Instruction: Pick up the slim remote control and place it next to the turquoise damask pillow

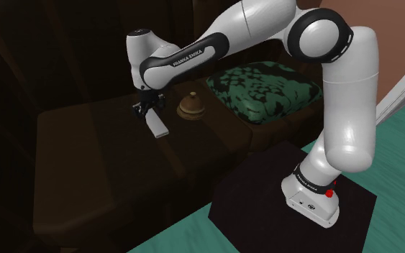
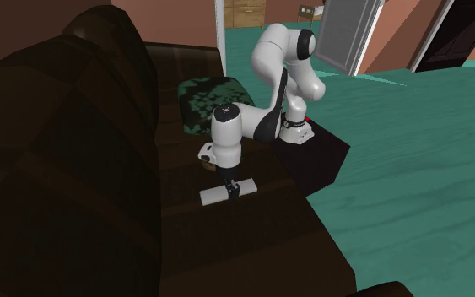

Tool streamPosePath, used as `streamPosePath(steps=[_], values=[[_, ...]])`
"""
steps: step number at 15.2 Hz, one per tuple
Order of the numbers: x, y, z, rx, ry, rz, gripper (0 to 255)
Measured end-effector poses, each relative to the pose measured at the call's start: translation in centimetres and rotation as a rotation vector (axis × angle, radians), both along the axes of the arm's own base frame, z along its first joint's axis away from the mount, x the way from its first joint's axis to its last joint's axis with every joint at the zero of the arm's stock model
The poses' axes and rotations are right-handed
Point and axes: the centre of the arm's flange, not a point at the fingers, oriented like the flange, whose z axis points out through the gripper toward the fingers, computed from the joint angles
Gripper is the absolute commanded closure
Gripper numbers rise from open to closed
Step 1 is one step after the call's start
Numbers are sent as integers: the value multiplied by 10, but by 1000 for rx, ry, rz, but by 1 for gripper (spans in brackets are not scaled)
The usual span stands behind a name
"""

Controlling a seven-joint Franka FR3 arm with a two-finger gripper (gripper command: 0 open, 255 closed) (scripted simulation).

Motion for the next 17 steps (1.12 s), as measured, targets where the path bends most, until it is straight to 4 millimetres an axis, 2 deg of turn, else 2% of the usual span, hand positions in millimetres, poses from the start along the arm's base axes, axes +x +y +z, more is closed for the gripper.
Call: streamPosePath(steps=[17], values=[[-1, 1, 87, 0, 0, 0, 255]])
